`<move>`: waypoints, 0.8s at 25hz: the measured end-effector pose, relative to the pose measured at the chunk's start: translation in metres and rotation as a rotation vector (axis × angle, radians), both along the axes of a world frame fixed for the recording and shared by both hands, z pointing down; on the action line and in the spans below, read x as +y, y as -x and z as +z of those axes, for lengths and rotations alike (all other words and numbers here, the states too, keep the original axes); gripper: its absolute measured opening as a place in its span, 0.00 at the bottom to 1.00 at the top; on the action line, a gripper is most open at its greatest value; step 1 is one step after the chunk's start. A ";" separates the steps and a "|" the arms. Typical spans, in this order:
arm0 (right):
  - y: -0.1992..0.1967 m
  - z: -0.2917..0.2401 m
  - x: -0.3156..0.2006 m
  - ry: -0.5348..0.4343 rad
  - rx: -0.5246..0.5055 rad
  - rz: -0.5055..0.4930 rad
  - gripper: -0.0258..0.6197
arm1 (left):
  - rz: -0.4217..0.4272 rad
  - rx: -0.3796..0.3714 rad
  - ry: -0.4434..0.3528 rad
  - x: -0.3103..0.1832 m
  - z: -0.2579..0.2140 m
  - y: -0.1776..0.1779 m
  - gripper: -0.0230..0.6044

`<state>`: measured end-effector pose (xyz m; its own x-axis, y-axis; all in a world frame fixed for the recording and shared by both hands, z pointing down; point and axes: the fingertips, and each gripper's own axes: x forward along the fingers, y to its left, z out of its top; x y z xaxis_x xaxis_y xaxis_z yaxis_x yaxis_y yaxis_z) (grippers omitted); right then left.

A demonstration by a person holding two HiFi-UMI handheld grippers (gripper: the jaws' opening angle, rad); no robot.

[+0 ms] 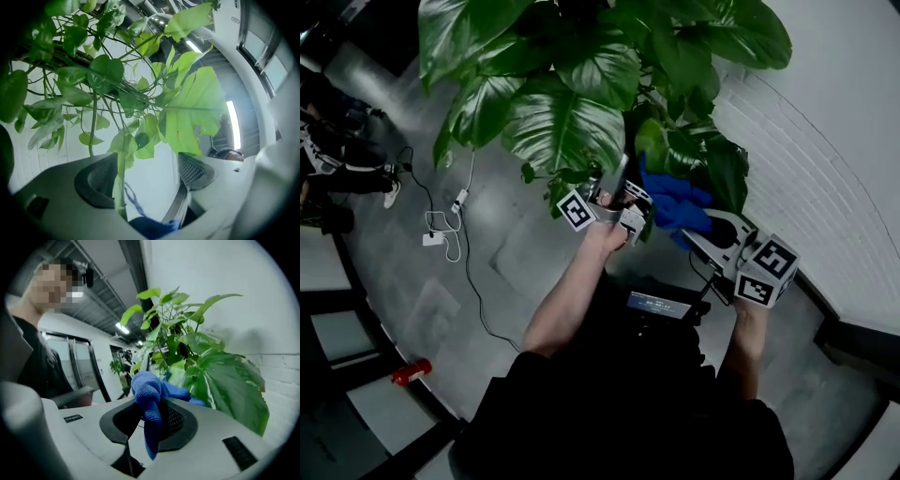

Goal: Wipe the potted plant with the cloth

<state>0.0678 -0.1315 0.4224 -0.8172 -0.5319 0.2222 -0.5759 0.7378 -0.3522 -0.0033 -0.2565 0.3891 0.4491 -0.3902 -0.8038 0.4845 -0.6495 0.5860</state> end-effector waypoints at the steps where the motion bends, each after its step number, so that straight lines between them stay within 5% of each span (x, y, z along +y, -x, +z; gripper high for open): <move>1: -0.008 -0.013 0.007 0.000 -0.083 -0.001 0.19 | -0.006 0.003 0.017 0.000 0.006 0.002 0.70; 6: -0.065 -0.112 0.024 -0.175 -0.417 0.046 0.19 | -0.021 0.019 0.087 0.002 0.037 0.001 0.70; 9: -0.094 -0.164 0.013 -0.339 -0.445 0.167 0.19 | -0.006 0.032 0.133 0.008 0.059 -0.010 0.70; 14: -0.082 -0.170 -0.049 -0.436 -0.134 0.330 0.19 | 0.053 0.063 0.156 0.021 0.071 -0.034 0.70; 17: -0.055 -0.125 -0.094 -0.349 0.070 0.306 0.19 | 0.071 0.081 0.104 0.026 0.052 -0.041 0.70; 20: -0.028 -0.071 -0.109 -0.209 0.154 0.228 0.19 | 0.088 0.089 0.044 0.032 0.032 -0.038 0.70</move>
